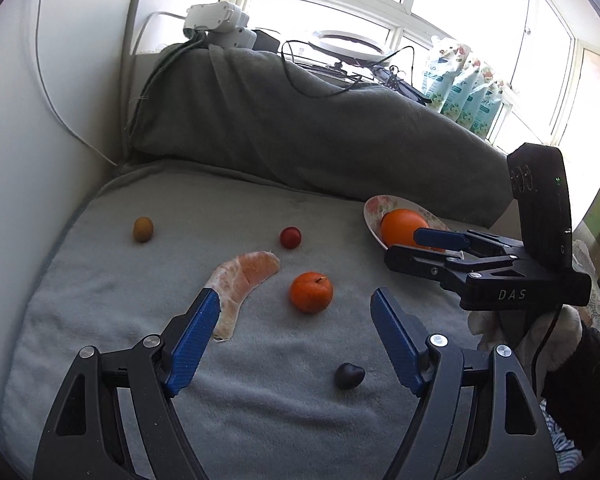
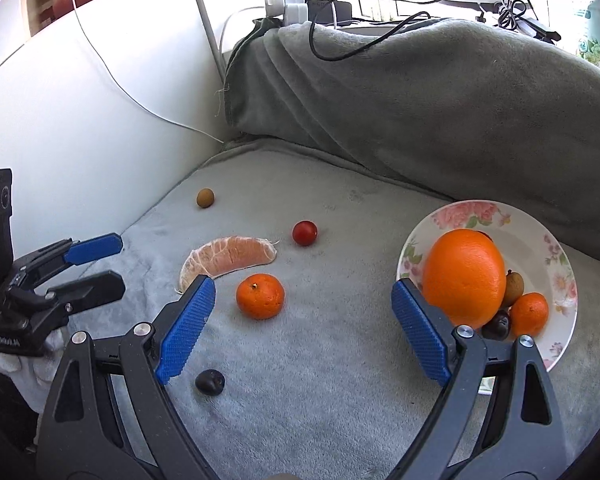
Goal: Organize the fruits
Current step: 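Withdraw both grippers from the plate toward the loose fruit, then grasp the dark plum with the left gripper while the right gripper grasps a mandarin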
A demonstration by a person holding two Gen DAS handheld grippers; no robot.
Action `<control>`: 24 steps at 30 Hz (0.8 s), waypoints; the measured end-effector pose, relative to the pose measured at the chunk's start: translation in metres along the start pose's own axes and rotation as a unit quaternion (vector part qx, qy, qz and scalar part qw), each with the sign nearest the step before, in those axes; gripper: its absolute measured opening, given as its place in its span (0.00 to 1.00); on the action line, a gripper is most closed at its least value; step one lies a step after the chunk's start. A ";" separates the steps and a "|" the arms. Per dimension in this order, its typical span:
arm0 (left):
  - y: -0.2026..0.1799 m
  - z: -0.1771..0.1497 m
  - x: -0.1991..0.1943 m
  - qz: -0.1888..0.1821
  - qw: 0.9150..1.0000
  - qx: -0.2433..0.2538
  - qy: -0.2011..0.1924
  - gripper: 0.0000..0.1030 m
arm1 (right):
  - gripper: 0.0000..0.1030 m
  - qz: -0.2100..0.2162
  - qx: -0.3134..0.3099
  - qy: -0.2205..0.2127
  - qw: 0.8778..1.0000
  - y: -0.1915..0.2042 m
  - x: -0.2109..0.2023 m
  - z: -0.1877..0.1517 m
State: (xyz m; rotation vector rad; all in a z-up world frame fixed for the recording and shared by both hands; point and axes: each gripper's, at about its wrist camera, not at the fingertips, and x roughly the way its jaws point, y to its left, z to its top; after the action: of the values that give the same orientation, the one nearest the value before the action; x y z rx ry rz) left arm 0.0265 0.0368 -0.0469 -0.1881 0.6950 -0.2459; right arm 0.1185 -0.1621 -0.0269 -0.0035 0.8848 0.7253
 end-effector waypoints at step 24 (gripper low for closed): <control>-0.039 -0.051 0.048 -0.051 0.995 0.014 0.089 0.44 | 0.70 0.057 0.017 0.068 0.996 0.012 0.066 -0.006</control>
State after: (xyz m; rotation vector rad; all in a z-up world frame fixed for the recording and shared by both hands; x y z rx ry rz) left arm 0.0224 -0.0180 -0.1045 -0.1771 0.8603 -0.3732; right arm 0.1349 -0.1164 -0.0740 0.0277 1.0346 0.8237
